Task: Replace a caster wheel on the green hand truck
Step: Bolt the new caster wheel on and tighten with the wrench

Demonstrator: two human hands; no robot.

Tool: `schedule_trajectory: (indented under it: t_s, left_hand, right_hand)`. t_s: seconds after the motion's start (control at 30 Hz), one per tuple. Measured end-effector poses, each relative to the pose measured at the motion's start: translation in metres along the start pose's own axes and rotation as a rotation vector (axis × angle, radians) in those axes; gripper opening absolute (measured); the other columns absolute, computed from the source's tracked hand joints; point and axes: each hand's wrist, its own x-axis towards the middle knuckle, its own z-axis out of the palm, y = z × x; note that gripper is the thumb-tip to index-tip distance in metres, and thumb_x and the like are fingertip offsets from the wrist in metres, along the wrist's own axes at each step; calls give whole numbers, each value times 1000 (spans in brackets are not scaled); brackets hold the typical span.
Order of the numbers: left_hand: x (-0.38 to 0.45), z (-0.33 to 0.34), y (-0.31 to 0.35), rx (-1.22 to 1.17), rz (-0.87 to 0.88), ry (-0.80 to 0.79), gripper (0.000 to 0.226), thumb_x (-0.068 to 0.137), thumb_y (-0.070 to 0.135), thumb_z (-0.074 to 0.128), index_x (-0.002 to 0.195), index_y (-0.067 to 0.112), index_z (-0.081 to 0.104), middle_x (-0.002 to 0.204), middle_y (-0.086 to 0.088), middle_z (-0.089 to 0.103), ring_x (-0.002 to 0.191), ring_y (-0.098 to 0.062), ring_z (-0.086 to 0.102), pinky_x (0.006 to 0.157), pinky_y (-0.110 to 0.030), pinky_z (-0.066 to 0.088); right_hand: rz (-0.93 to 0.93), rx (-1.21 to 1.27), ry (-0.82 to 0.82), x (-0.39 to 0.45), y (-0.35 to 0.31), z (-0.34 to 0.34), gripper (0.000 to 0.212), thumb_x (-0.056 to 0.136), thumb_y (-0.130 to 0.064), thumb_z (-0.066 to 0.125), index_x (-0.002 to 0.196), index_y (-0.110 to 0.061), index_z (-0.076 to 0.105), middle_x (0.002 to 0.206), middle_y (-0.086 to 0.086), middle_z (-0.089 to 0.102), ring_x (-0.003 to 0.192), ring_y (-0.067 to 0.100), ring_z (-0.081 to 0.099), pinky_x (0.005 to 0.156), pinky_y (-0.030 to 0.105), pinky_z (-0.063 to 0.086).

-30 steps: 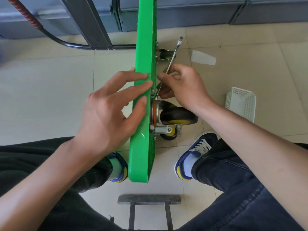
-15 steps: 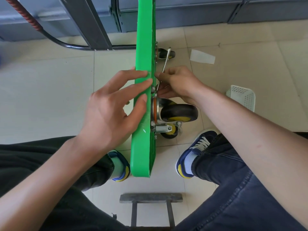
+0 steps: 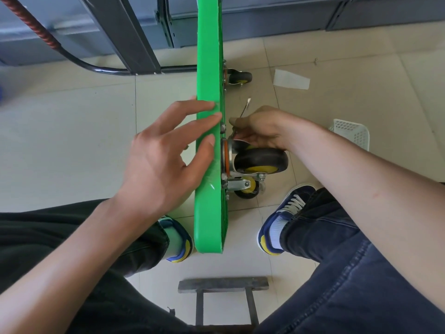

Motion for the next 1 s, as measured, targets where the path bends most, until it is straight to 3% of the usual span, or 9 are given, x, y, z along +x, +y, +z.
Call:
schedule_trajectory:
  t_s: [0.1,0.2,0.4,0.8,1.0]
  left_hand:
    - [1,0,0,0,1,-2,28,99,17,57,122,14,73,132,0,63,97,-21,68,70,-41,57]
    - [0,0,0,8,4,-1,28,99,17,58,122,14,73,133,0,63,96,-21,68,70,-40,57]
    - [-1,1,0,16,8,4,27,99,17,58,122,14,72,133,0,63,94,-22,68,69,-41,57]
    - [-1,0,1,16,12,6,28,99,16,57,123,13,72,132,-2,63,95,-23,68,70,-42,57]
    - [-1,1,1,20,12,8,28,99,16,57,123,13,72,132,-3,63,97,-22,68,70,-42,58]
  right_hand:
    - [-184,46,81,-7,0,-7,22,99,-22,67,104,-1,64,81,16,74,68,24,77,62,29,62]
    - [-442,-60,162,-16,-5,-12,16,101,-19,65,96,-4,62,88,22,72,72,28,77,70,37,65]
    - [-767,-254,197,-43,-6,-4,9,97,-19,70,91,-16,64,82,8,77,68,20,75,69,39,64]
    - [-869,-355,227,-44,6,5,26,94,-26,72,104,-2,66,80,5,77,70,18,74,71,50,61]
    - [-848,-326,247,-35,3,8,27,94,-26,73,93,-1,61,71,9,75,64,26,73,66,51,60]
